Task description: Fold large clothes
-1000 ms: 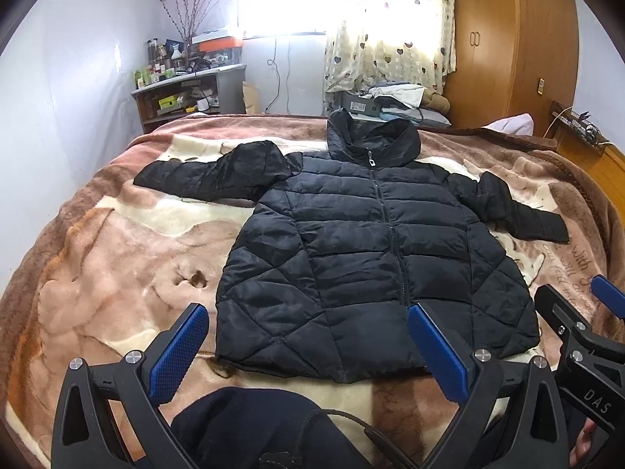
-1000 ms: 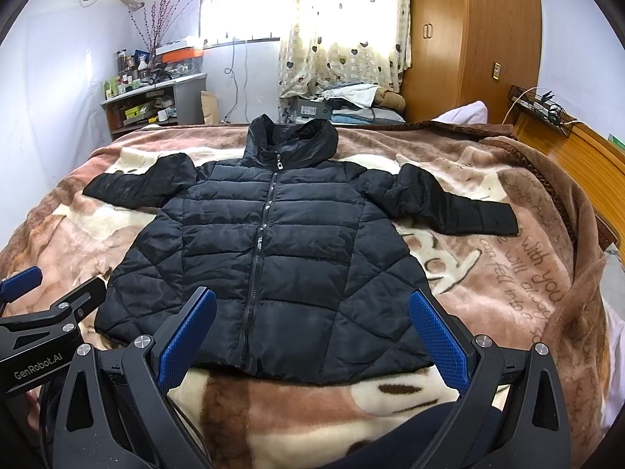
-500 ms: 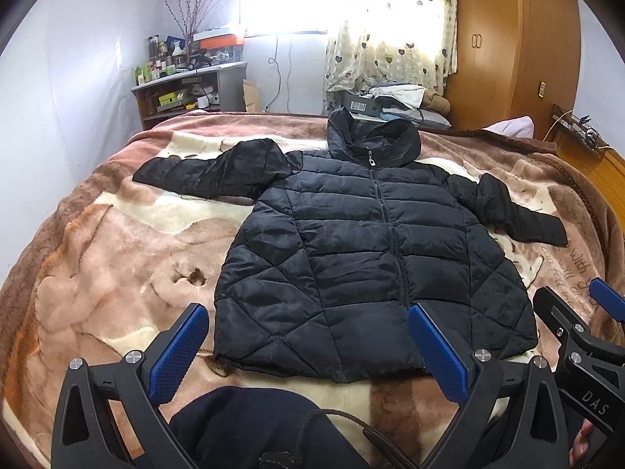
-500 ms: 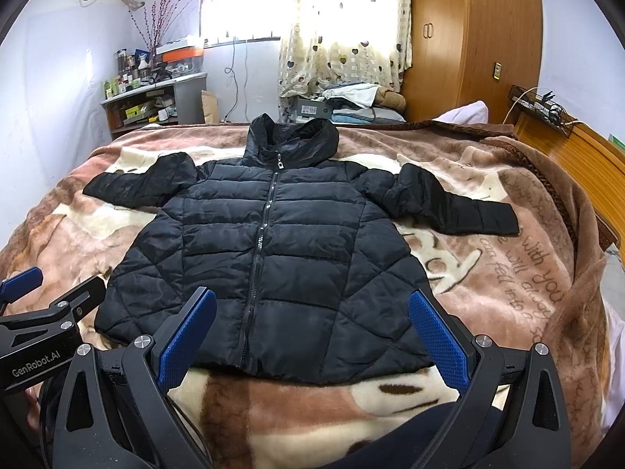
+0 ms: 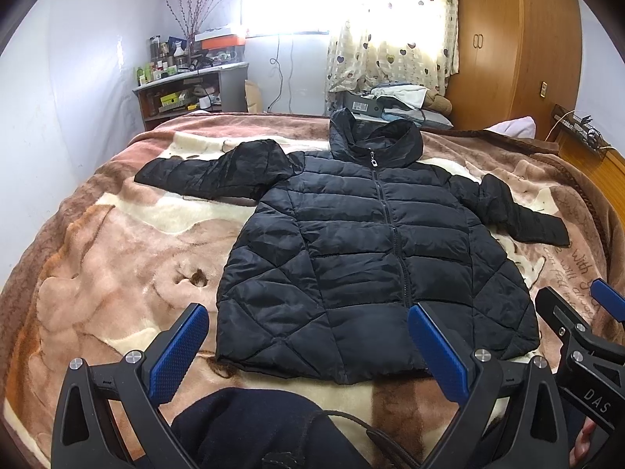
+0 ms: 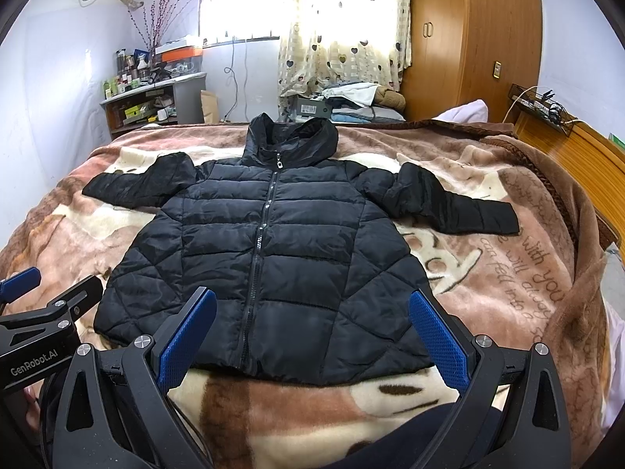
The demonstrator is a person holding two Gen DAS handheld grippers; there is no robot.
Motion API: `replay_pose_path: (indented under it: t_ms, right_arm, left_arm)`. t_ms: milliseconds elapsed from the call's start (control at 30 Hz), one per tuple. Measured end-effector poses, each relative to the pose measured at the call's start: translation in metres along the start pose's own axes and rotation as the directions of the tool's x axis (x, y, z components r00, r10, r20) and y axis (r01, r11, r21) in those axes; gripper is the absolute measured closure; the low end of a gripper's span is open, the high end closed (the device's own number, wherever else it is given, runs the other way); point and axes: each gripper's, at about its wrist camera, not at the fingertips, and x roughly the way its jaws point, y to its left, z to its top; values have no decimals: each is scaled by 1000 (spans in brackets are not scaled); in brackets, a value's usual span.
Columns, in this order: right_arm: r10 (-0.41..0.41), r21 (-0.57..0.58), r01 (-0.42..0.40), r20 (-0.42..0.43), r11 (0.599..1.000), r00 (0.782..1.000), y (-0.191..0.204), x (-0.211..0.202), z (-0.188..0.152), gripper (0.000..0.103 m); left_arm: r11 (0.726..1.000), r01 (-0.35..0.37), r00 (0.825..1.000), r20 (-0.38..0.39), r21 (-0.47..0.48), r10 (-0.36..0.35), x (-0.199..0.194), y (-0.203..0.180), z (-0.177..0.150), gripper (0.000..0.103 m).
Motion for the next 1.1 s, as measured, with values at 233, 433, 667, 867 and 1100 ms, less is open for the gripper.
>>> replay_pose_path:
  t_ms: [233, 433, 667, 867, 1100]
  right_arm:
    - [-3, 0, 3, 1, 1000, 1000, -2, 2, 0, 4]
    - [-2, -2, 2, -1, 1000, 1000, -1, 2, 0, 4]
    - [-2, -1, 2, -3, 1000, 1000, -1, 4, -1, 4]
    - [-4, -2, 4, -6, 1000, 1000, -1, 5, -2, 4]
    - [1, -3, -1, -9, 1000, 1000, 1, 16, -5, 4]
  left_arm:
    - [1000, 2, 1000, 0, 0, -2, 0, 1, 1, 0]
    - [1000, 3, 1000, -1, -3, -3, 1, 1, 1, 0]
    - [1000, 4, 1000, 0, -3, -4, 2, 3, 0, 0]
    - [1000, 6, 1000, -5, -13, -6, 5, 7, 0, 0]
    - [1000, 7, 1000, -13, -23, -8, 13, 20, 9, 0]
